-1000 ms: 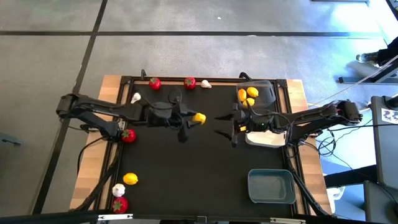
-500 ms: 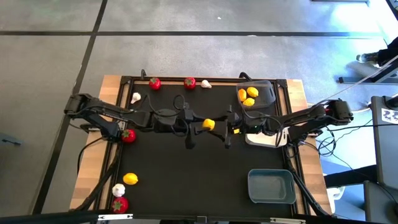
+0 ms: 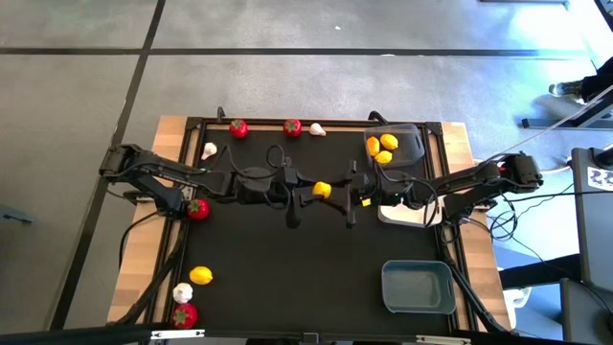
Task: Sort produce into baskets
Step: Put the lemon into the black bin
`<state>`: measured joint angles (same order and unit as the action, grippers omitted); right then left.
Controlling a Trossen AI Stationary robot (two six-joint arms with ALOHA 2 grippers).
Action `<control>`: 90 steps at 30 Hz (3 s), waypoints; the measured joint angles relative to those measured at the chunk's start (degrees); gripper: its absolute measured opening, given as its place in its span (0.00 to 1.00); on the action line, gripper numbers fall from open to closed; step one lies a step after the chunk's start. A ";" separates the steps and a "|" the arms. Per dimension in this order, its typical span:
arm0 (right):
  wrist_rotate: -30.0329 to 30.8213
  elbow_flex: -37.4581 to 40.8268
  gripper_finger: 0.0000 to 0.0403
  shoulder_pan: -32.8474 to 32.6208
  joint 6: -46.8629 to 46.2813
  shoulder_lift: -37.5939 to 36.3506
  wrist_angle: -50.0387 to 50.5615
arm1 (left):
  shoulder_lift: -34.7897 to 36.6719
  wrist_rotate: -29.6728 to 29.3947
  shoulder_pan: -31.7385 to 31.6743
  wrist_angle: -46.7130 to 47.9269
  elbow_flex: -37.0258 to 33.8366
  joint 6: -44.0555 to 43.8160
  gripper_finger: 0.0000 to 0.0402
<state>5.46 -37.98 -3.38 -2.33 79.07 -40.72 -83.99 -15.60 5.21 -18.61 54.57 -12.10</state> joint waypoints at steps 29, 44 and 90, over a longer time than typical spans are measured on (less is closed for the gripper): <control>12.14 0.00 0.40 0.04 2.71 -0.18 13.53 | 0.02 -4.04 0.04 21.41 -0.02 -0.63 0.69; 27.60 -8.88 0.40 7.01 2.71 -6.52 53.99 | -7.68 -4.65 0.02 23.58 -0.04 -2.98 0.69; 8.76 -14.47 0.41 46.58 -5.76 1.58 86.89 | -10.25 -4.54 0.02 23.92 -0.04 -4.55 0.69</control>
<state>14.21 -52.45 43.20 -8.09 80.65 46.18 -94.24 -20.14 5.23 5.31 54.52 -16.64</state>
